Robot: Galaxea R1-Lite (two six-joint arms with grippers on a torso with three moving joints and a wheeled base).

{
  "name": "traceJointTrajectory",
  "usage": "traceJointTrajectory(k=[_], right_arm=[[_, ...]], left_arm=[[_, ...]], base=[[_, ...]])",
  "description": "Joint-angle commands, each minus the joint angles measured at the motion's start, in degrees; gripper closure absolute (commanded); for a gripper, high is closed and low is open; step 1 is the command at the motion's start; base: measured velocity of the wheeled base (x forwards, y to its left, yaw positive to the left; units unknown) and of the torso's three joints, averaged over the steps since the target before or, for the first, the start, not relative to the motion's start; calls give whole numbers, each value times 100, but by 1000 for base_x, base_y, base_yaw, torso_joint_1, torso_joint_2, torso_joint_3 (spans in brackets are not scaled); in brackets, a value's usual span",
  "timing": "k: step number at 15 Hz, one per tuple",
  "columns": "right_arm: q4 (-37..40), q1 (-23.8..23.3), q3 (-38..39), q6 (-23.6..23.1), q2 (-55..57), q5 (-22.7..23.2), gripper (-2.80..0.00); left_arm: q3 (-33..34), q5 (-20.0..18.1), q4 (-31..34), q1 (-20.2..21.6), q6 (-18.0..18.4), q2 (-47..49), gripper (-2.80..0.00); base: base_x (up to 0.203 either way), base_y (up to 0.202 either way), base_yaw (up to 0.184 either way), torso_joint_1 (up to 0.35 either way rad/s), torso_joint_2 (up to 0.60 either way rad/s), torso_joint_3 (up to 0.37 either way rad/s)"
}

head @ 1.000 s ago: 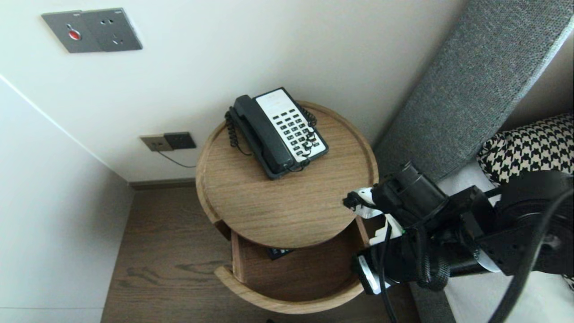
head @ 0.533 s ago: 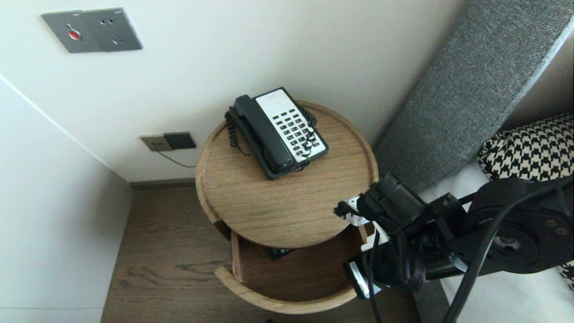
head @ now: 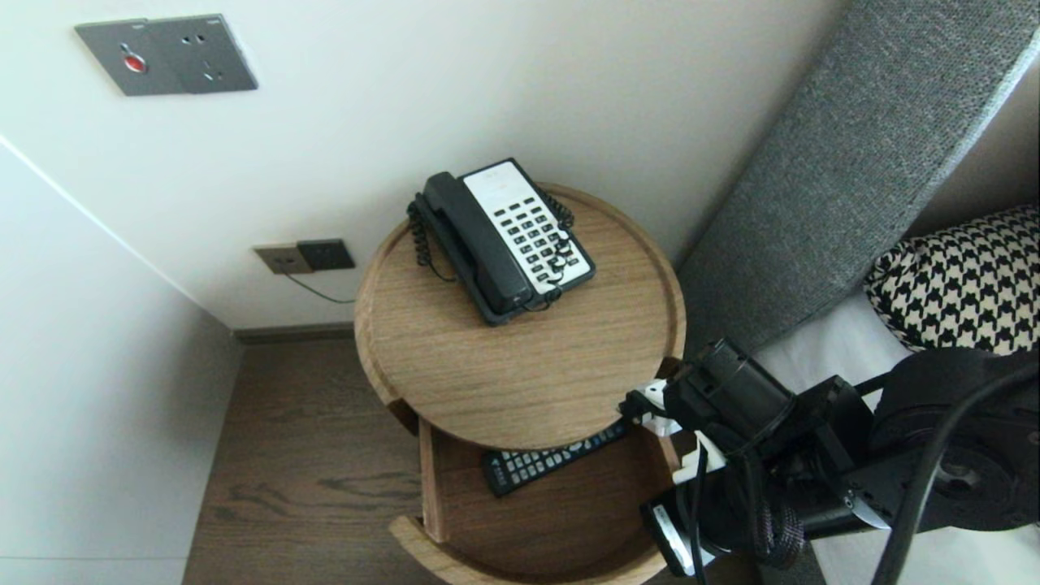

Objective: Open the nightstand drawer

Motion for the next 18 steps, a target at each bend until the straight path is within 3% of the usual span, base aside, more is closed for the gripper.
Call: traceJointTrajectory(k=[1, 10, 18], right_arm=[[17, 145, 166, 46, -178, 9, 0], [-1, 635, 876, 193, -399, 27, 0], [-1, 759, 1198, 299, -636, 19, 0]], left_arm=[[0, 2, -8, -3, -5, -1, 0], [0, 2, -4, -2, -5, -1, 0], [0, 2, -6, -2, -5, -7, 0]], base=[[0, 0, 0, 0, 0, 0], [0, 0, 0, 0, 0, 0], [0, 0, 0, 0, 0, 0]])
